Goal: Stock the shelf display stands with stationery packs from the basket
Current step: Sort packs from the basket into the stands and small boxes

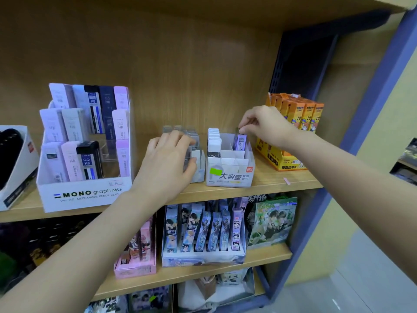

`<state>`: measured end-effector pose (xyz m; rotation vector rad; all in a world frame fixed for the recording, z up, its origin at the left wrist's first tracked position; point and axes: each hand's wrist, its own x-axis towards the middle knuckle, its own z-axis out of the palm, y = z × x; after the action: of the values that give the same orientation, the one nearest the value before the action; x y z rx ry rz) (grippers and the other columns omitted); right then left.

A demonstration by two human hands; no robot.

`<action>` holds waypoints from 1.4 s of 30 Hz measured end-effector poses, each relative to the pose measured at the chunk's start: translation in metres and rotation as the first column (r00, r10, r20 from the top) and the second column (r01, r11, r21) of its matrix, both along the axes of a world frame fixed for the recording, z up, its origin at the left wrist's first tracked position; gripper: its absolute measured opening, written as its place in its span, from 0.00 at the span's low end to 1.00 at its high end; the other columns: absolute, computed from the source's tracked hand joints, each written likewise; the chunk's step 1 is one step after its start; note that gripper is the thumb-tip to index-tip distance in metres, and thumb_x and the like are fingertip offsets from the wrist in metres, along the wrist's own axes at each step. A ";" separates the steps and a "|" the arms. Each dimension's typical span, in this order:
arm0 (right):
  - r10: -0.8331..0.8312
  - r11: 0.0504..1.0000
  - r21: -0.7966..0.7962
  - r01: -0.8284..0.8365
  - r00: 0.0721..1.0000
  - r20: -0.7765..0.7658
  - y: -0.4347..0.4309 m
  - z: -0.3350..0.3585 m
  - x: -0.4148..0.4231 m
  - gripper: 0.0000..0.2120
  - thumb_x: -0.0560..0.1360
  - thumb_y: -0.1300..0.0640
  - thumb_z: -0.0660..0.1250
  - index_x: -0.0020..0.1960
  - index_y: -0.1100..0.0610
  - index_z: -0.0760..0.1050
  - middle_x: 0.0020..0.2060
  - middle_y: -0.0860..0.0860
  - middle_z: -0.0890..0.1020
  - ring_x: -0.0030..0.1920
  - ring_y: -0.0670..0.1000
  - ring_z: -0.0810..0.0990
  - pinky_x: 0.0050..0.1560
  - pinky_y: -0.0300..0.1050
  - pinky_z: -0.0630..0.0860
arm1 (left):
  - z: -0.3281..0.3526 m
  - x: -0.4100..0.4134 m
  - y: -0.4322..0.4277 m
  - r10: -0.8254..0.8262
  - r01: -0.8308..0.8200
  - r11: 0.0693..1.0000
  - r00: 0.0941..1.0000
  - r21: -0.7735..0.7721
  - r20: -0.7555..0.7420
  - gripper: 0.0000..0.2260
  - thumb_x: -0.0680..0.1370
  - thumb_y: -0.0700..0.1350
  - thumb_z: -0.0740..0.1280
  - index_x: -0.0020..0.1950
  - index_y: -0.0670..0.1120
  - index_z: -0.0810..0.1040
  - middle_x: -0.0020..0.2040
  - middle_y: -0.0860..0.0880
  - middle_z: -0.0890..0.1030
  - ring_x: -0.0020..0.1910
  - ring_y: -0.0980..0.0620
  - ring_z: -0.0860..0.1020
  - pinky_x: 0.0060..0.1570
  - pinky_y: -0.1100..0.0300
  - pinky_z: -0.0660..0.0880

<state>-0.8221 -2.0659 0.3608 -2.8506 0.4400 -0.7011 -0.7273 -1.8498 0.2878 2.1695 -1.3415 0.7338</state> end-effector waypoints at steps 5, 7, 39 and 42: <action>-0.066 0.997 -0.039 0.069 0.995 0.081 0.000 -0.010 0.003 0.03 0.72 0.60 0.72 0.45 0.57 0.79 0.38 0.48 0.77 0.42 0.48 0.77 0.47 0.46 0.76 | 0.000 -0.001 -0.001 0.009 -0.009 1.000 1.000 -0.005 0.001 0.14 0.78 0.45 0.63 0.63 0.45 0.73 0.58 0.48 0.74 0.60 0.48 0.69 0.61 0.57 0.55; -0.083 0.993 -0.080 0.092 0.990 0.111 0.002 -0.013 0.002 0.03 0.72 0.59 0.71 0.45 0.57 0.78 0.38 0.48 0.77 0.43 0.50 0.78 0.47 0.50 0.77 | 0.000 -0.001 -0.002 0.008 -0.008 1.000 1.000 -0.013 -0.001 0.14 0.78 0.45 0.63 0.63 0.45 0.74 0.57 0.48 0.74 0.59 0.47 0.70 0.61 0.57 0.55; 0.244 0.862 -0.389 -0.324 0.939 -0.240 0.134 -0.269 -0.095 0.05 0.70 0.56 0.60 0.45 0.52 0.65 0.36 0.50 0.74 0.36 0.53 0.73 0.39 0.46 0.62 | -0.217 -0.049 0.185 0.058 -0.038 0.901 0.998 0.433 -0.034 0.07 0.69 0.46 0.57 0.42 0.46 0.72 0.39 0.48 0.74 0.40 0.47 0.66 0.40 0.54 0.60; 0.257 0.925 -0.142 -0.352 0.857 -0.447 0.159 -0.332 -0.091 0.17 0.64 0.56 0.73 0.46 0.50 0.66 0.38 0.46 0.74 0.38 0.48 0.76 0.40 0.40 0.66 | -0.271 -0.043 0.215 0.182 -0.093 0.865 0.974 0.493 -0.136 0.08 0.68 0.46 0.61 0.45 0.46 0.71 0.40 0.48 0.74 0.41 0.48 0.67 0.41 0.55 0.60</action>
<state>-0.9131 -1.9068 0.0289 -3.1737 -0.0569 -0.0698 -0.7701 -1.6346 0.0172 2.6726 -1.3949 0.2477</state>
